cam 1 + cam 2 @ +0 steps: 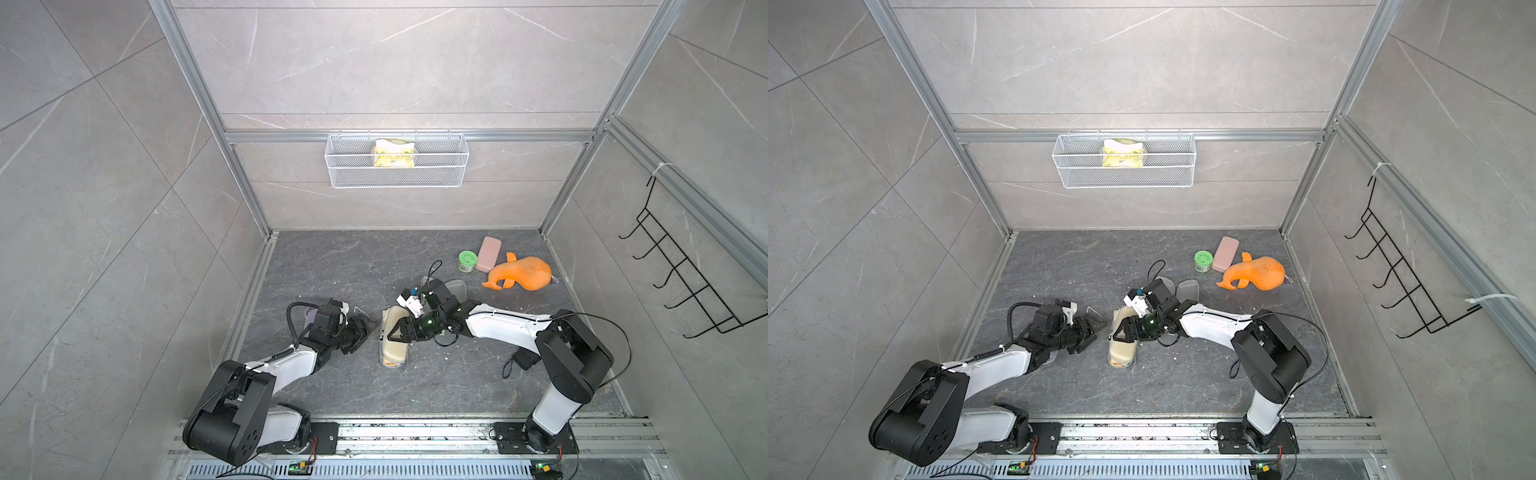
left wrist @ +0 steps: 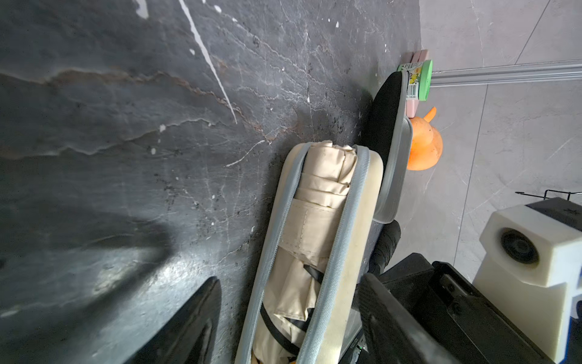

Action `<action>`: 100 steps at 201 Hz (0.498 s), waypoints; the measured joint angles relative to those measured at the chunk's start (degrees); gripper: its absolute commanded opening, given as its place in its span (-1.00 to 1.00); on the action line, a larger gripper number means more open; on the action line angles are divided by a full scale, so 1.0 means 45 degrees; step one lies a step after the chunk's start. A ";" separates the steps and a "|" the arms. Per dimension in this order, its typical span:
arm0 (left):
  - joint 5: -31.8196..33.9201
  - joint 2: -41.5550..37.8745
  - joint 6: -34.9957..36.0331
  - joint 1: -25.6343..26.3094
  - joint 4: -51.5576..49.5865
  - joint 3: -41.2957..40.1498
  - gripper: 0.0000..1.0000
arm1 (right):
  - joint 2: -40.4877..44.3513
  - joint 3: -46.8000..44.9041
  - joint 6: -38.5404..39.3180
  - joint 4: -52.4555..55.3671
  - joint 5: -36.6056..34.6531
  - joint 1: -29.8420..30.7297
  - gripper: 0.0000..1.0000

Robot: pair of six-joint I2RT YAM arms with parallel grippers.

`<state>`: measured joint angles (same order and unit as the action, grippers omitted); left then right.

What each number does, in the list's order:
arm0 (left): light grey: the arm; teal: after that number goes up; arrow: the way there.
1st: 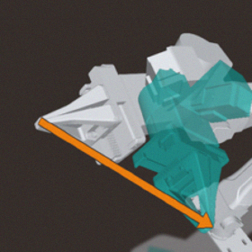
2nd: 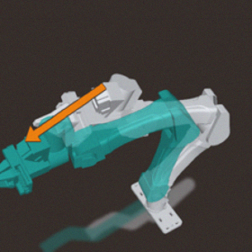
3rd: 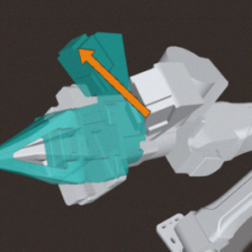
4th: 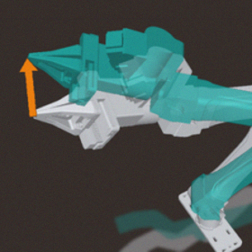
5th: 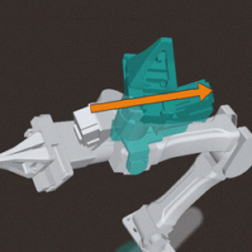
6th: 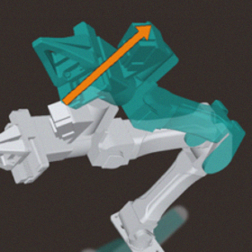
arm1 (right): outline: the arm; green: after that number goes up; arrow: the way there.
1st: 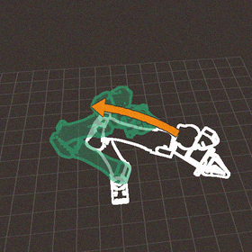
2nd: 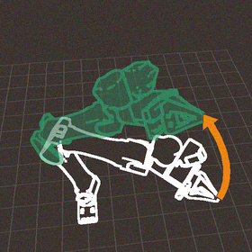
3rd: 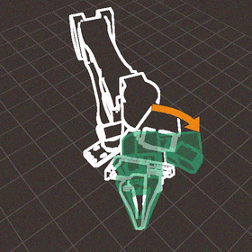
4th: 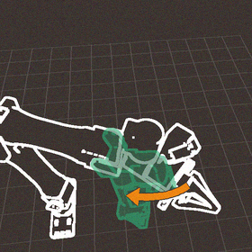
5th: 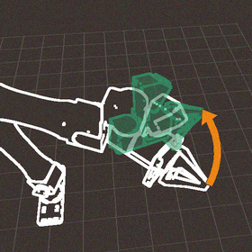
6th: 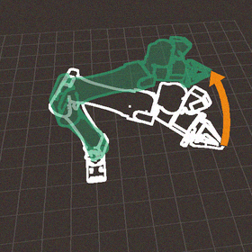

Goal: Put umbrellas into zippered umbrella sleeves
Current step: Close the umbrella sleeve at the center of the board.

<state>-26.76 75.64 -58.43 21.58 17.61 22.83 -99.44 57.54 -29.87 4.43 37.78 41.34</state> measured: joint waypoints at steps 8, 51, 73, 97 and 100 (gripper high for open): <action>-0.0049 0.0087 -0.0029 0.0102 0.0044 0.0005 0.55 | -0.0005 -0.0068 -0.0034 -0.0160 0.0102 0.0000 0.34; -0.0170 0.1166 0.0136 0.0899 0.0126 0.0520 0.56 | -0.0233 -0.0238 -0.0034 -0.0869 0.0680 -0.0024 0.30; -0.0199 0.1899 0.0393 0.1146 0.0160 0.0903 0.43 | -0.0423 -0.0243 -0.0034 -0.1103 0.0937 -0.0024 0.29; -0.0228 0.2079 0.0646 0.1175 0.0185 0.1039 0.27 | -0.0325 -0.0262 -0.0034 -0.0957 0.1117 -0.0165 0.32; -0.0228 0.2069 0.0685 0.1175 0.0185 0.1035 0.25 | -0.0262 -0.0296 -0.0029 -0.0908 0.1103 -0.0204 0.32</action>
<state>-27.79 84.95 -55.35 26.87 18.44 27.49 -100.62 56.21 -30.00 0.34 42.74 40.42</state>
